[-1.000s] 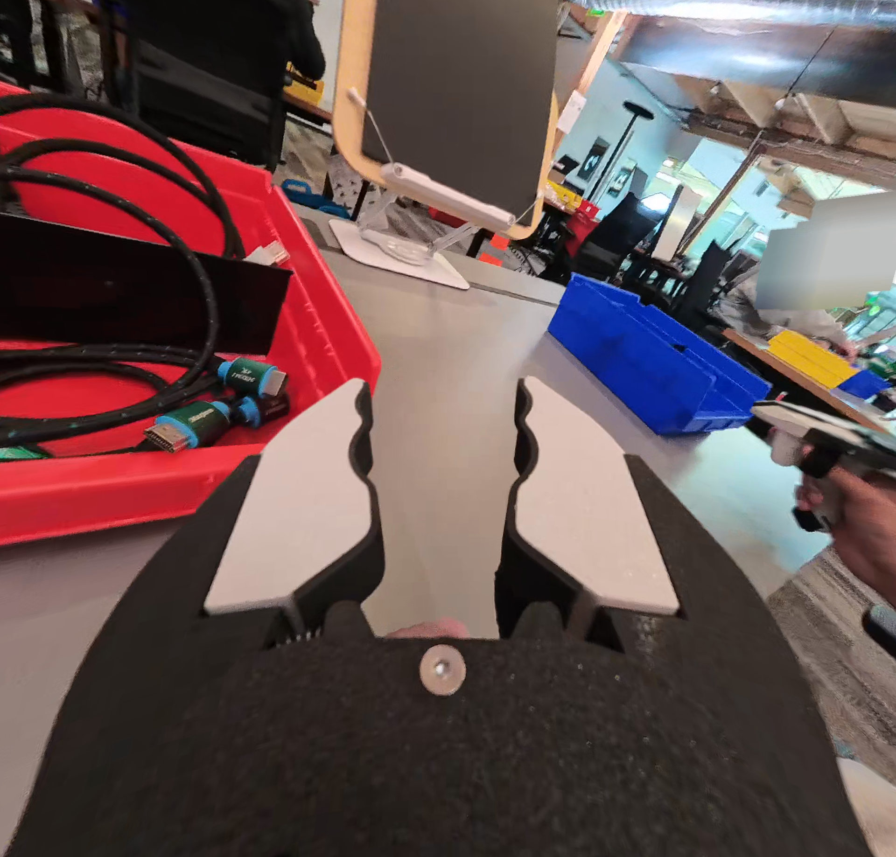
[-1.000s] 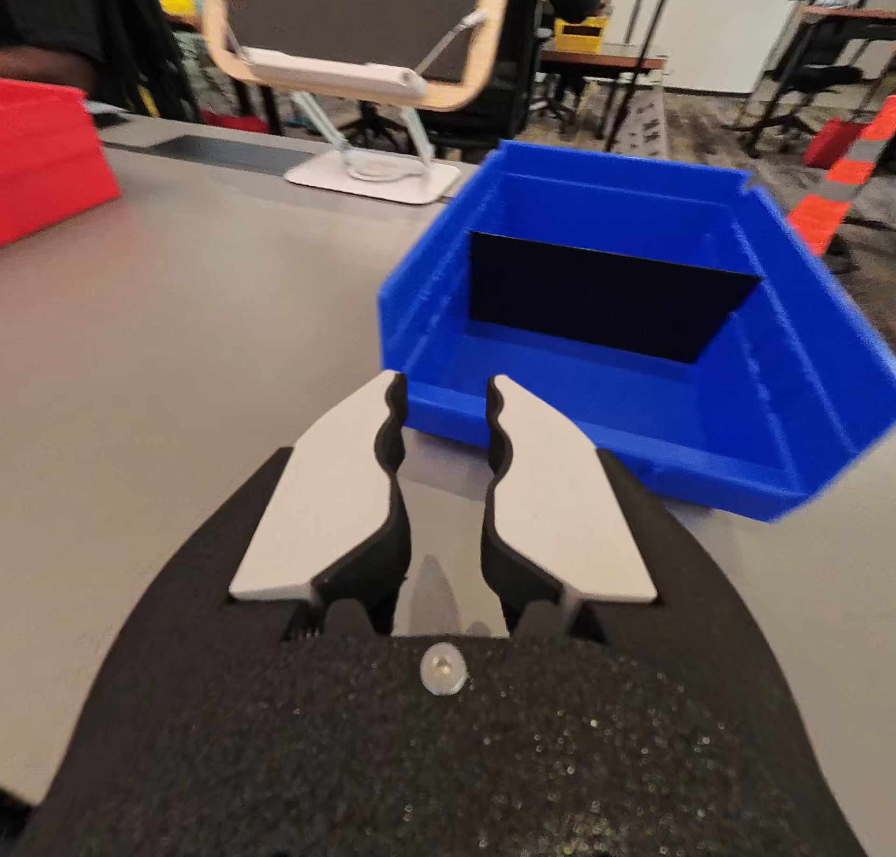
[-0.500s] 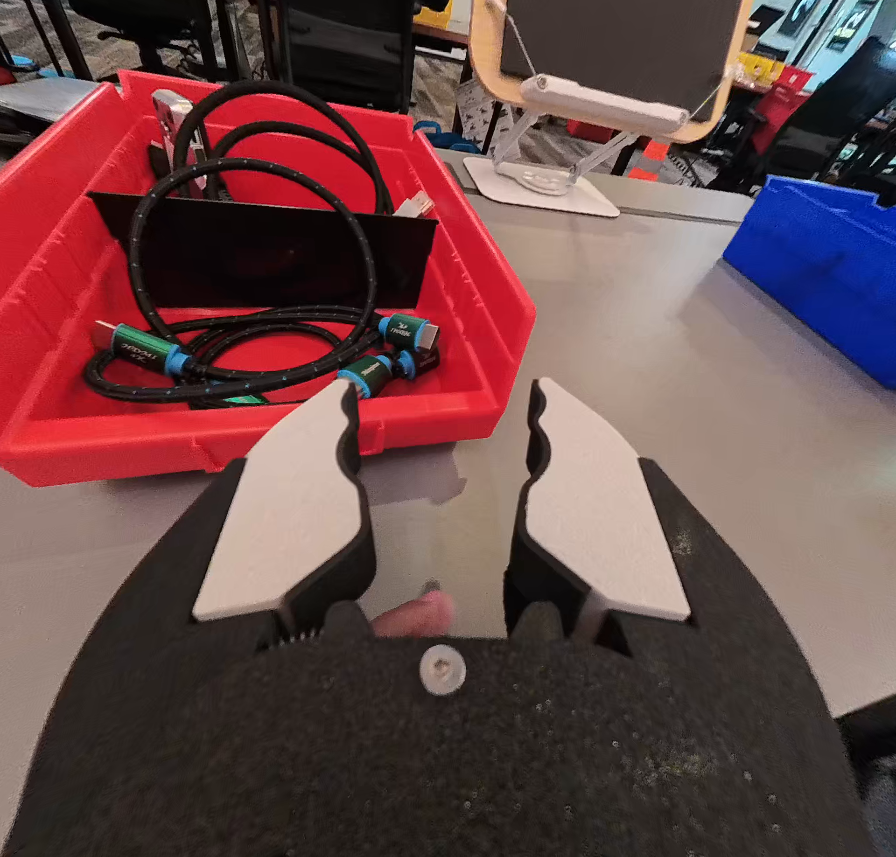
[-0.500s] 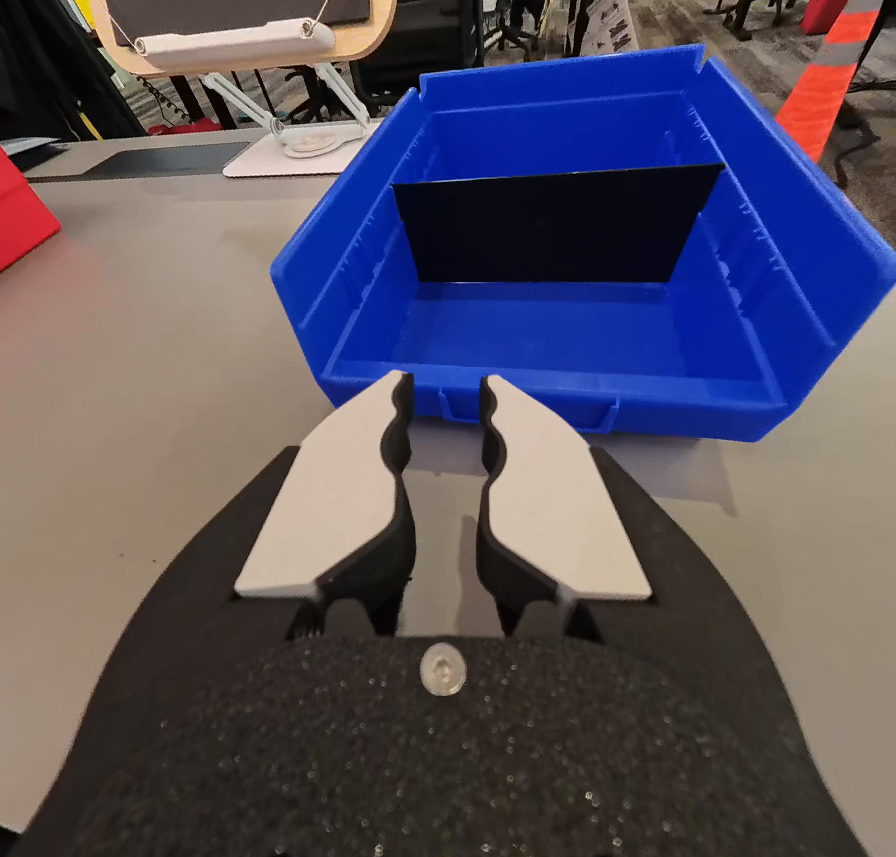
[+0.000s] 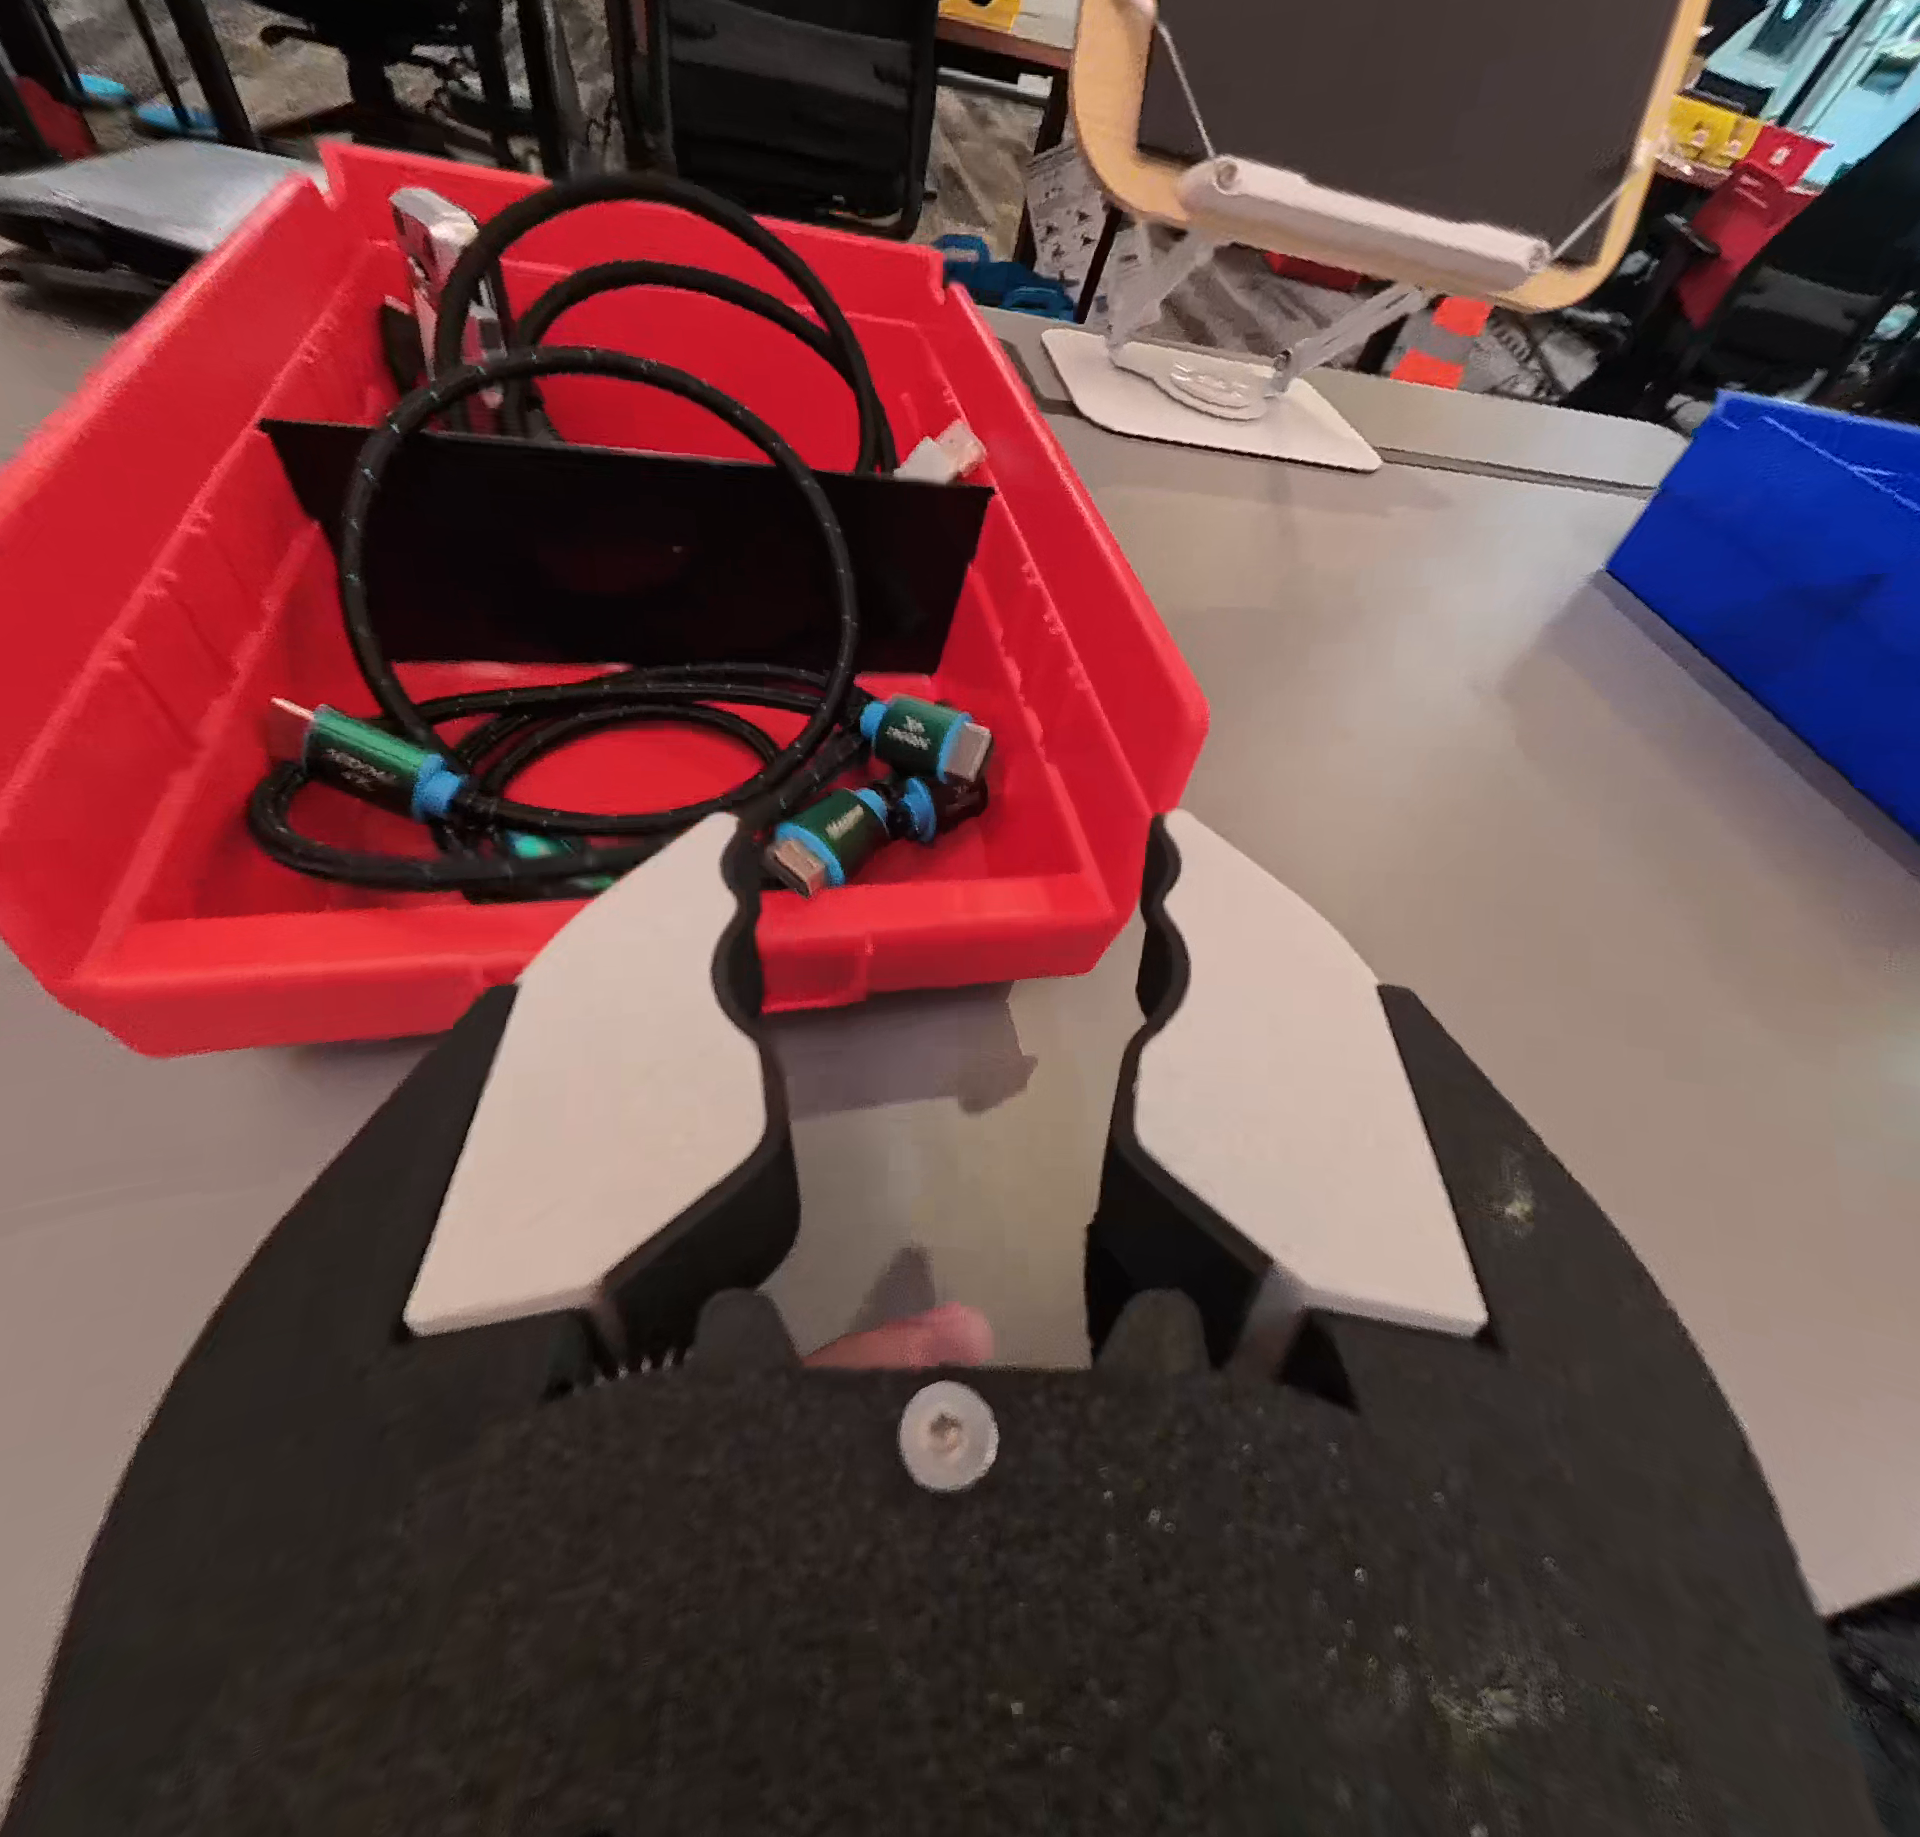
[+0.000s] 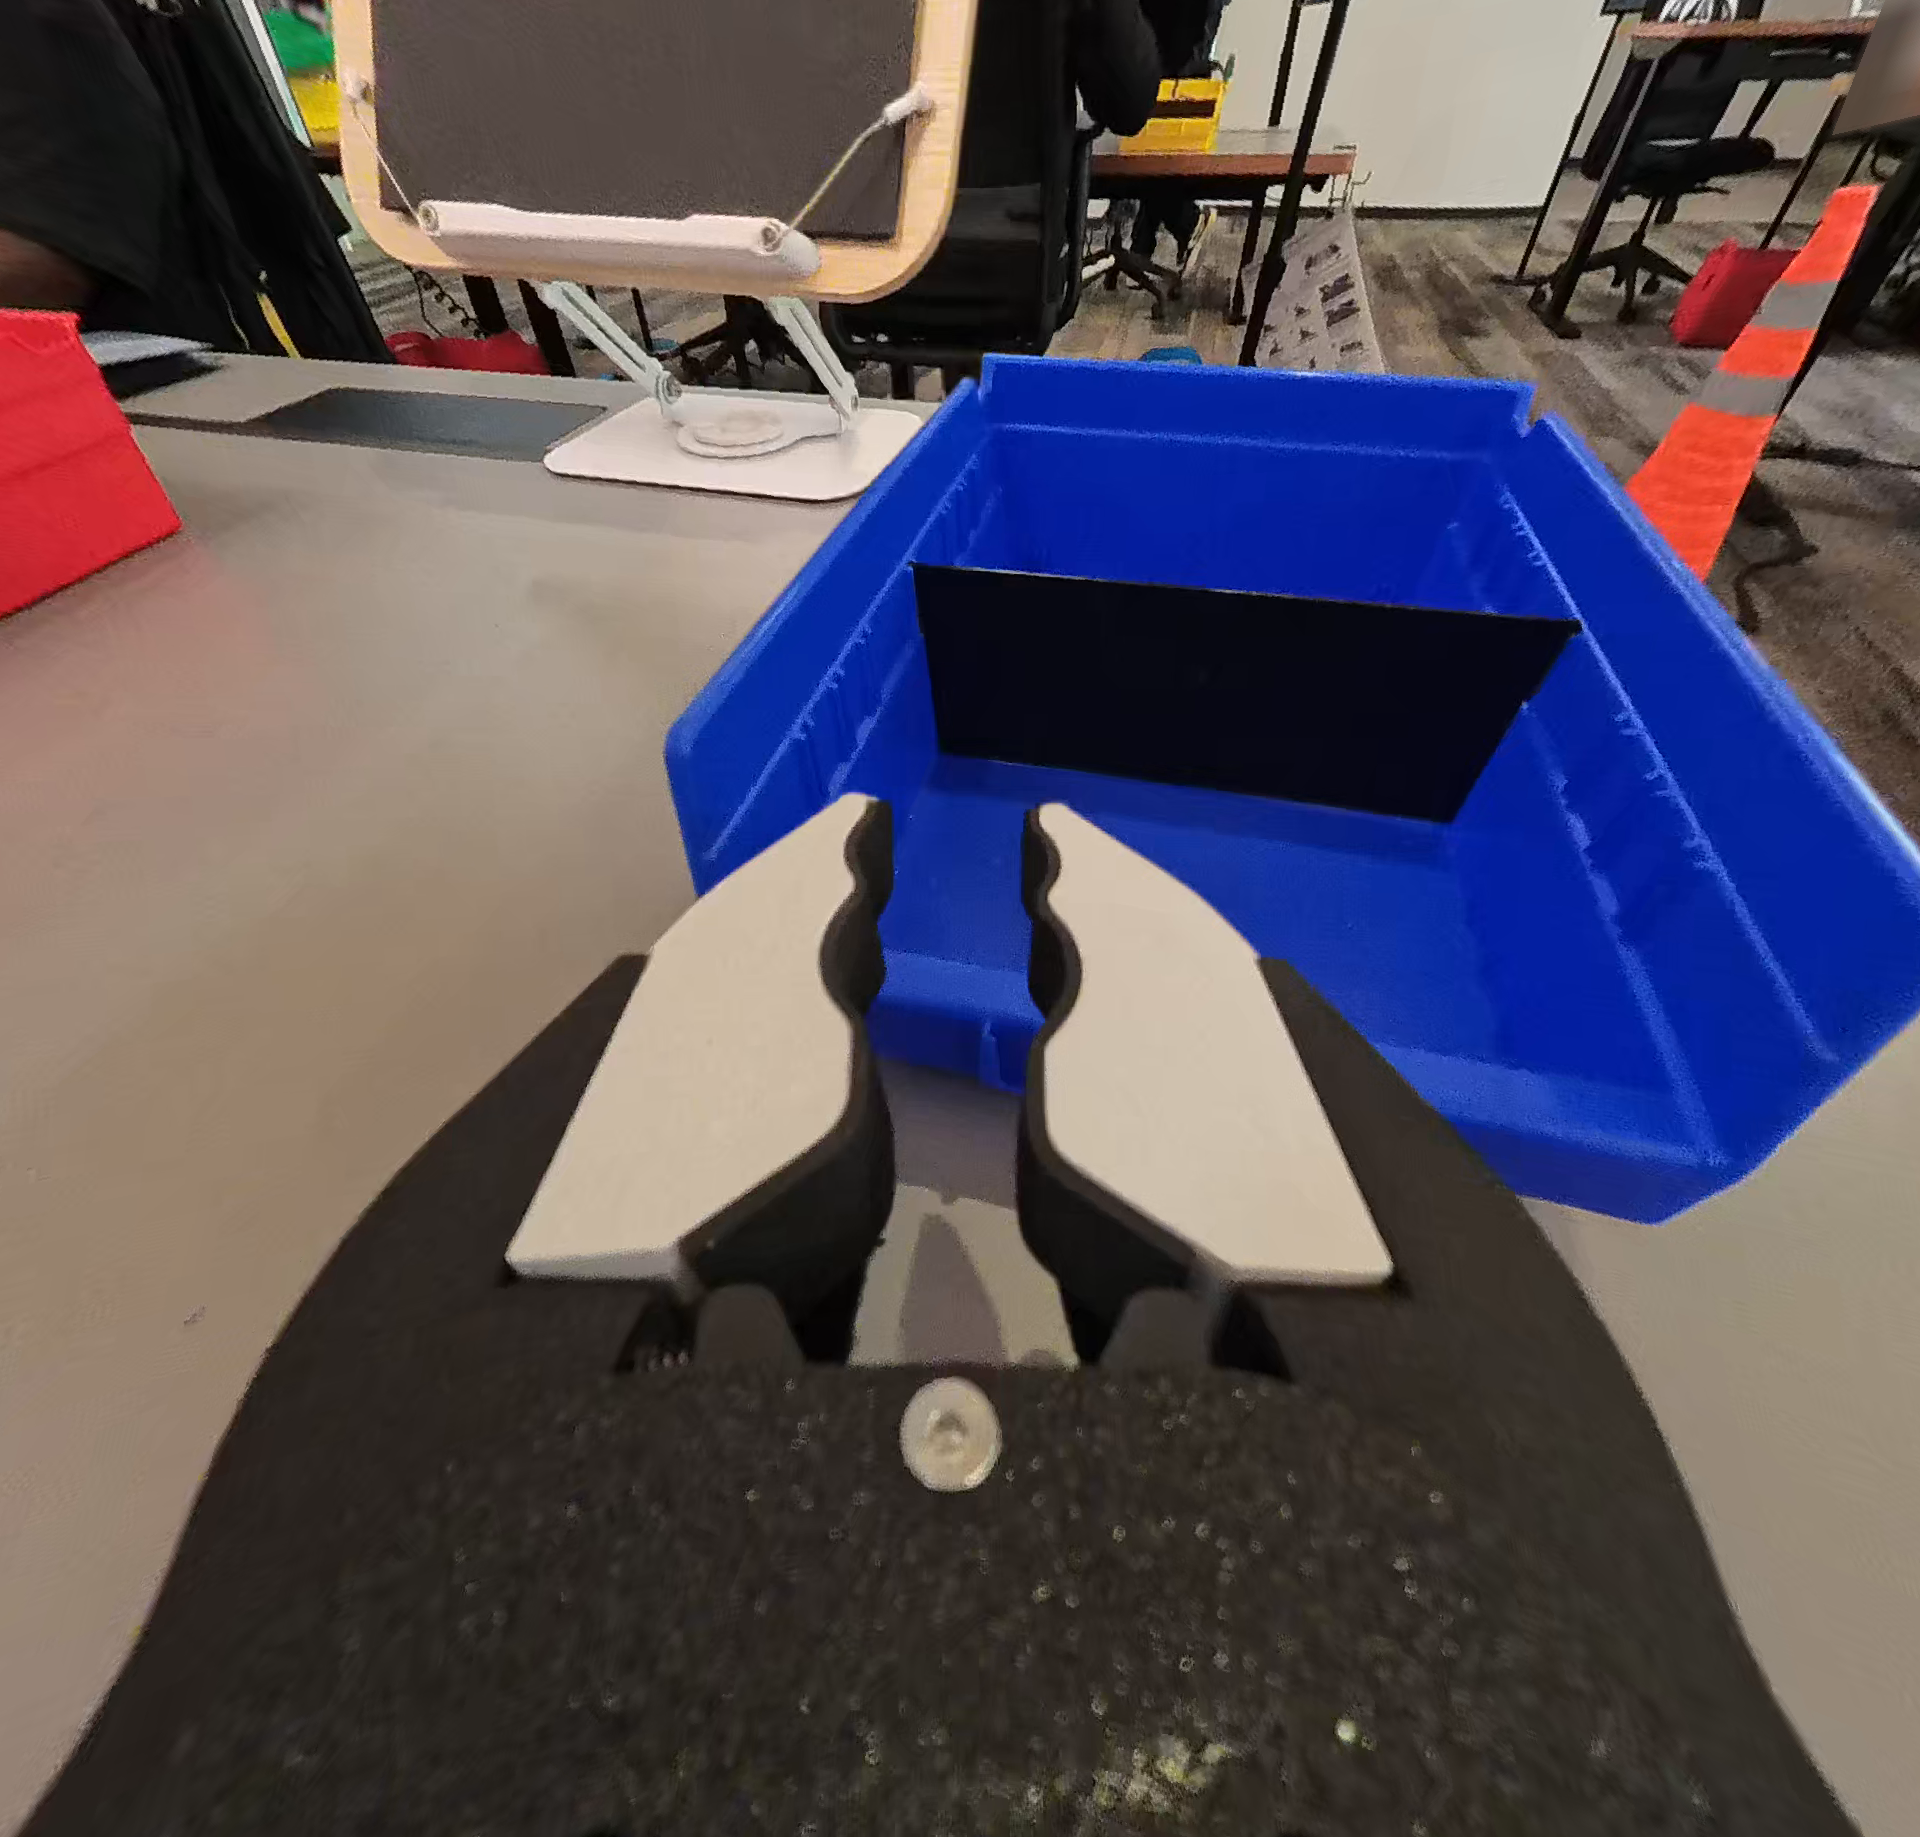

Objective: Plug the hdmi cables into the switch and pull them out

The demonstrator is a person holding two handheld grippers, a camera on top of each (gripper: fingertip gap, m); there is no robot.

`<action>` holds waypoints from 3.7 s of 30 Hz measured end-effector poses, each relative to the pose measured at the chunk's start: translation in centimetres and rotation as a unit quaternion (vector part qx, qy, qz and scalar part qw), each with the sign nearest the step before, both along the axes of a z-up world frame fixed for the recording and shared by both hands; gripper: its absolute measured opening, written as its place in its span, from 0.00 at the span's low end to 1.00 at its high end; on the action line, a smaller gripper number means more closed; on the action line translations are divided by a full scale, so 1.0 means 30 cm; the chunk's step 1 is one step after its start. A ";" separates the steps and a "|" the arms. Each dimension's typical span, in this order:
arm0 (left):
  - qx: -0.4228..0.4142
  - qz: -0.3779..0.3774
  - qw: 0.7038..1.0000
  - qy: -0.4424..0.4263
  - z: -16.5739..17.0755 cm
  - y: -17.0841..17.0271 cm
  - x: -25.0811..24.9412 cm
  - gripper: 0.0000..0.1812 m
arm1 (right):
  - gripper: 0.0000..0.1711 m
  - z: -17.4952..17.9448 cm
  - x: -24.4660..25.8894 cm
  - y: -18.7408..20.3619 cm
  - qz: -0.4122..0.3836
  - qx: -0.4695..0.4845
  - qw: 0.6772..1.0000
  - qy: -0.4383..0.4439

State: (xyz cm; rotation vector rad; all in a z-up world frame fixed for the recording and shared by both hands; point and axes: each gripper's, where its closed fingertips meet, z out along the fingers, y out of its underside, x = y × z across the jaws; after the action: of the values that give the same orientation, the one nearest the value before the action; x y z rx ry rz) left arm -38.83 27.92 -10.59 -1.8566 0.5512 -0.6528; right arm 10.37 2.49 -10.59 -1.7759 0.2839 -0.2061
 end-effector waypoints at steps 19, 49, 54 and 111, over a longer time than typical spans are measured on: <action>-0.370 0.122 0.853 0.348 0.073 0.904 0.072 0.30 | 0.14 -0.022 -0.072 0.024 0.054 -0.032 0.998 -0.031; -0.221 -0.048 0.966 0.122 0.387 0.892 0.128 0.11 | 0.11 0.101 -0.208 0.074 0.102 0.011 0.992 -0.068; -0.040 -0.142 0.988 0.037 0.812 0.781 0.200 0.11 | 0.11 0.201 -0.291 0.163 0.150 0.023 0.984 -0.096; -0.053 -0.754 0.634 -0.163 0.438 -0.597 0.739 0.19 | 0.14 0.285 -0.987 0.175 0.782 -0.064 0.610 0.110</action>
State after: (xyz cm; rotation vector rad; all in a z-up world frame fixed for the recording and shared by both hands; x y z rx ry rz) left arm -16.65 10.01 2.56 -0.8792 1.8412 -2.0570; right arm -19.25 7.76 -2.04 -1.5710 -1.1880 1.2892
